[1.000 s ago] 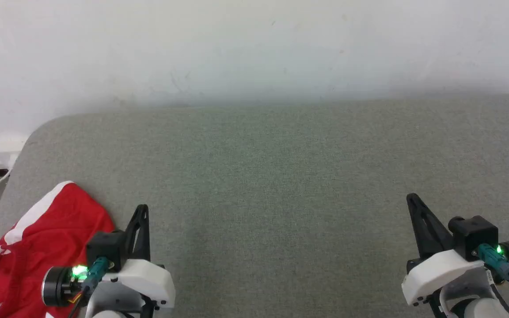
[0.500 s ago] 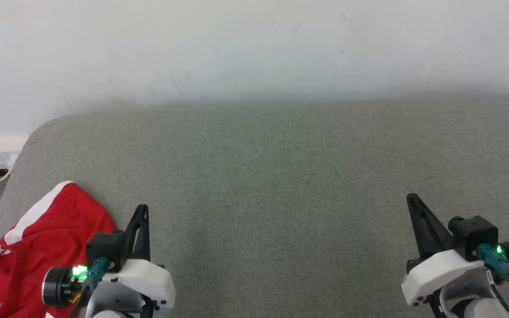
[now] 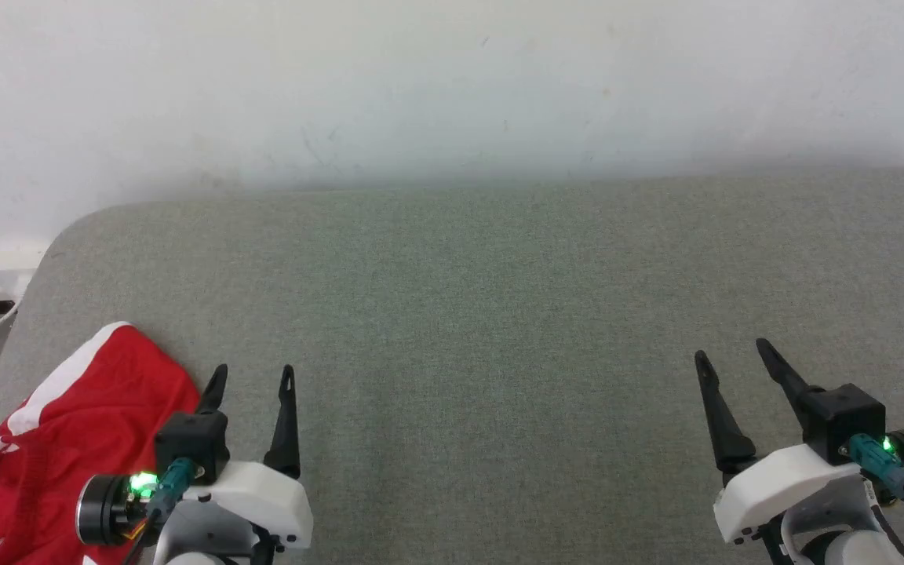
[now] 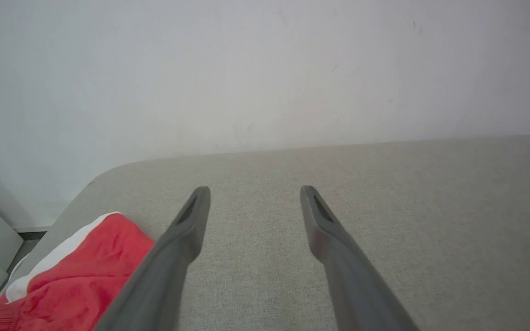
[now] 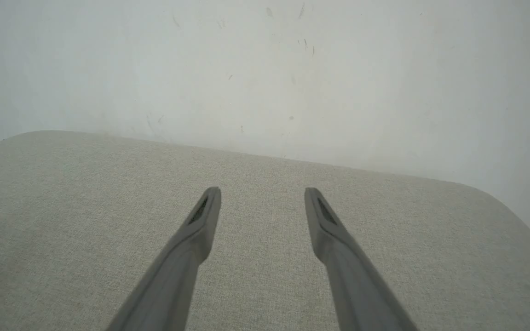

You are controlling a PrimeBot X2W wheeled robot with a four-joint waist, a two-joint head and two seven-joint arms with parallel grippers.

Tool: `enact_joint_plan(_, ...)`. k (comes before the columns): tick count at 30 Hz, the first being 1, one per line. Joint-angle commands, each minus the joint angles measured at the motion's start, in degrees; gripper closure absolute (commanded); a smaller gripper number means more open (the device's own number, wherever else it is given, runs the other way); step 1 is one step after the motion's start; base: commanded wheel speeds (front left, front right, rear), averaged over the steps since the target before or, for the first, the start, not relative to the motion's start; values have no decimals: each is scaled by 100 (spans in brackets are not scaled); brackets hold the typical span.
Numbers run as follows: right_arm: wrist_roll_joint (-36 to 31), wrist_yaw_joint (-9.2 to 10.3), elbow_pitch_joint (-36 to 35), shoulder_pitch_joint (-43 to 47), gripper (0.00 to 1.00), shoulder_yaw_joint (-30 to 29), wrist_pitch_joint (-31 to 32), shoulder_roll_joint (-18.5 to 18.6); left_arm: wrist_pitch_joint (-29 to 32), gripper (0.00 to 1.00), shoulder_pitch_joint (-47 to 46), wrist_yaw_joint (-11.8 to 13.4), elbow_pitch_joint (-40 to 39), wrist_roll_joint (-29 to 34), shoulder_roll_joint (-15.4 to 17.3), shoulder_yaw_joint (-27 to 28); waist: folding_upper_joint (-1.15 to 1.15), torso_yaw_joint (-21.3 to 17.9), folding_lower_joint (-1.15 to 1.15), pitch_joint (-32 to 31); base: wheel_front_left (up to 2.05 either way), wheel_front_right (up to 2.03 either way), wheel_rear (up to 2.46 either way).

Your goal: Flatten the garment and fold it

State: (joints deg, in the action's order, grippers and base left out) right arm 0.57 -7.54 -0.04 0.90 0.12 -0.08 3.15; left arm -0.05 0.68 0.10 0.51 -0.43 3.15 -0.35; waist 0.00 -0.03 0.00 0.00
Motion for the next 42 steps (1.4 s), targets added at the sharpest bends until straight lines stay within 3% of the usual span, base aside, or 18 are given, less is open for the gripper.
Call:
enact_joint_plan(1,51,0,17,3,0,-3,-37,-2,-39,0,-7,-3,21,-53,-2,-16,0,-1,0,0,0,0,0)
enact_joint_plan(21,363,1,11,53,0,-52,-276,-6,-279,0,-70,1,75,-433,-6,-58,0,190,0,-10,0,0,0)
enact_joint_plan(42,318,2,-102,51,0,19,-466,-10,-530,0,-120,-11,125,-878,-10,43,0,1315,0,86,0,0,0)
